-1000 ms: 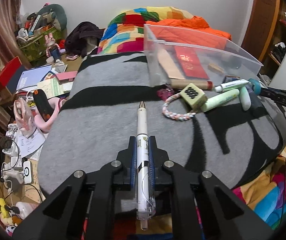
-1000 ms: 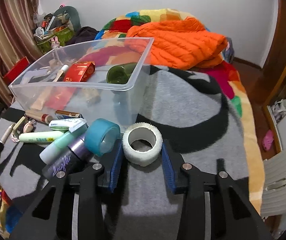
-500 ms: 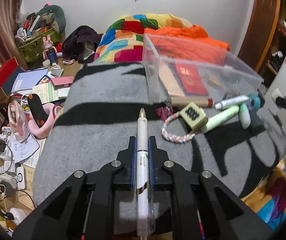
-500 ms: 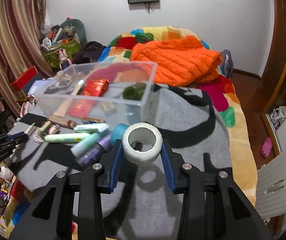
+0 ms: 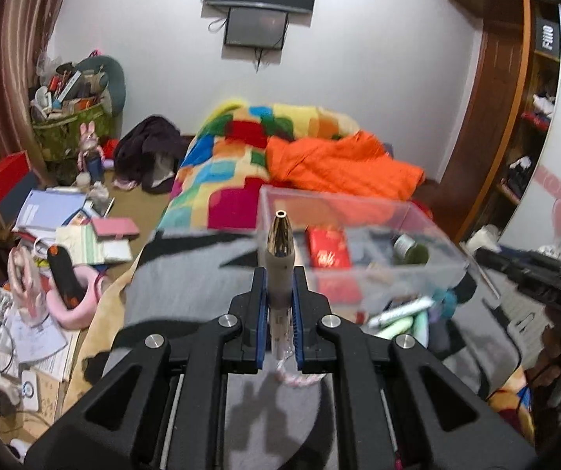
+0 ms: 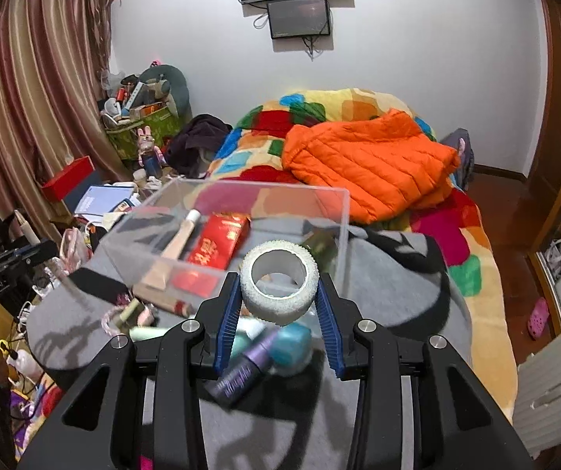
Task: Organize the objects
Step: 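Carry the white pen and tape roll into the clear bin and open both tools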
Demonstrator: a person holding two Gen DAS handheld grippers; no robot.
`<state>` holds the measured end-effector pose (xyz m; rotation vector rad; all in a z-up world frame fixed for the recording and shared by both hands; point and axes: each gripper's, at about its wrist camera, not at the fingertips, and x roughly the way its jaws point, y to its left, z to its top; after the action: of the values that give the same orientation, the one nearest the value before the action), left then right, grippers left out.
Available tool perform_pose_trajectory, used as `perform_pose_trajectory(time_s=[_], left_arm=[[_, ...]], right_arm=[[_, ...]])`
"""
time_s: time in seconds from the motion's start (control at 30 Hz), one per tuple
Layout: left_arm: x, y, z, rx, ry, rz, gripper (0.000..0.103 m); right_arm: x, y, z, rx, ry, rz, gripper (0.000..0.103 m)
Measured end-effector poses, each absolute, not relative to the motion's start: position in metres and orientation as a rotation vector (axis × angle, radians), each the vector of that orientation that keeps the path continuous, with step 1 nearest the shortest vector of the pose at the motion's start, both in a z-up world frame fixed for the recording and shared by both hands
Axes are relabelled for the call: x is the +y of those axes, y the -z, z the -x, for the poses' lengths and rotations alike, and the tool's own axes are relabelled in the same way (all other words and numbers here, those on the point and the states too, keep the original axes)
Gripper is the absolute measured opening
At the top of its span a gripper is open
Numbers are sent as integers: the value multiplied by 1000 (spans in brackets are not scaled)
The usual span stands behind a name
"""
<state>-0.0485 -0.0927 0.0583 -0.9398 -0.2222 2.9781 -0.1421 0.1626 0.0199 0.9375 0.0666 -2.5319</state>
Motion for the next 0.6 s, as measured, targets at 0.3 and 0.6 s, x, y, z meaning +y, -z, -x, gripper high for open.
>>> perform_pose_trajectory(time_s=[0.3, 0.6], left_arm=[[-75, -102, 77, -194, -2973, 805, 10], [-57, -101, 120, -211, -2894, 854, 10]], right_arm=[[143, -31, 167, 47, 2524, -901, 35], [126, -18, 196, 36, 2466, -974, 35]])
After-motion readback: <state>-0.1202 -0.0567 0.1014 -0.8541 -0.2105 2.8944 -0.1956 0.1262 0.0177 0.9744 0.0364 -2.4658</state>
